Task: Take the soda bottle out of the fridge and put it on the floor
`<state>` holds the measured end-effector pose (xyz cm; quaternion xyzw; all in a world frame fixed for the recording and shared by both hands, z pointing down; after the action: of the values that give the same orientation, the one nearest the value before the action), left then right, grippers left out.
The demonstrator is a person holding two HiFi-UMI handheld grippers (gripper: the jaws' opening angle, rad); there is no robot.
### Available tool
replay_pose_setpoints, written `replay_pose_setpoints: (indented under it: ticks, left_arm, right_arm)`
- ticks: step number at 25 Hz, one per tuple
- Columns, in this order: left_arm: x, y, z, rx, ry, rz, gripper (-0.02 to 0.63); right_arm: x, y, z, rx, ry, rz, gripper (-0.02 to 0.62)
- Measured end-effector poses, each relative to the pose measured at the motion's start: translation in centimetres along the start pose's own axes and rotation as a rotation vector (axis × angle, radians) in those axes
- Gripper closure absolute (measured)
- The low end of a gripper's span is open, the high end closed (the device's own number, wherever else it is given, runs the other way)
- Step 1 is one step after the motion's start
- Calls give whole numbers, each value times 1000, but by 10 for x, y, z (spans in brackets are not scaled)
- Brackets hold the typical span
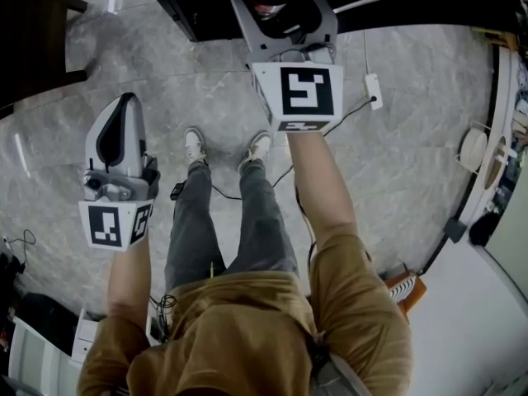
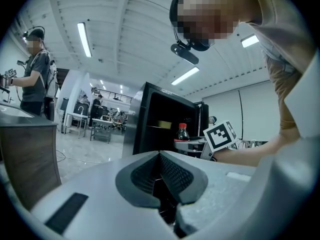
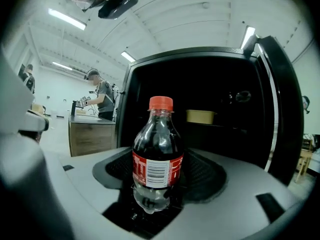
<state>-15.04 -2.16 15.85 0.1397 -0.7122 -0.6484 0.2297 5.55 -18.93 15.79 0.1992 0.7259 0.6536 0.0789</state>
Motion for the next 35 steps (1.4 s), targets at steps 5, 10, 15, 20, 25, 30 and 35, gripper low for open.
replay_pose_setpoints:
  ticks: [5, 10, 15, 20, 25, 30, 35]
  left_arm:
    - [-10, 36, -4, 9, -8, 4, 604]
    - [-16, 85, -6, 10, -9, -10, 604]
    - [-15, 133, -6, 19, -9, -27, 604]
    - [-8, 179, -3, 20, 2, -47, 604]
    - [2, 226, -12, 11, 16, -72, 604]
    - [15, 279, -18, 16, 30, -97, 604]
    - [29, 331, -27, 20, 33, -117, 604]
  right_arm:
    - [4, 21, 32, -50, -42, -4, 299]
    - [9, 66, 57, -35, -79, 3, 299]
    - [16, 119, 64, -11, -93, -9, 299]
    - [29, 169, 67, -11, -104, -11, 299]
    - [36, 219, 59, -14, -114, 8, 299]
    - [52, 269, 47, -31, -123, 19, 299]
    - [62, 321, 35, -42, -138, 24, 299]
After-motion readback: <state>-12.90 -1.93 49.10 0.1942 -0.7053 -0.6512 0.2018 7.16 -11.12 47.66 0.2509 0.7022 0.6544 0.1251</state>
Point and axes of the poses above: the fingertips, and each gripper's own axes: z backward along the fingers, x to its left, y out of its underside, the point moved 7 cm from there along z, backward along the fingers, and after that the axes turned 9 degrees about y, right-handed, at the moved point
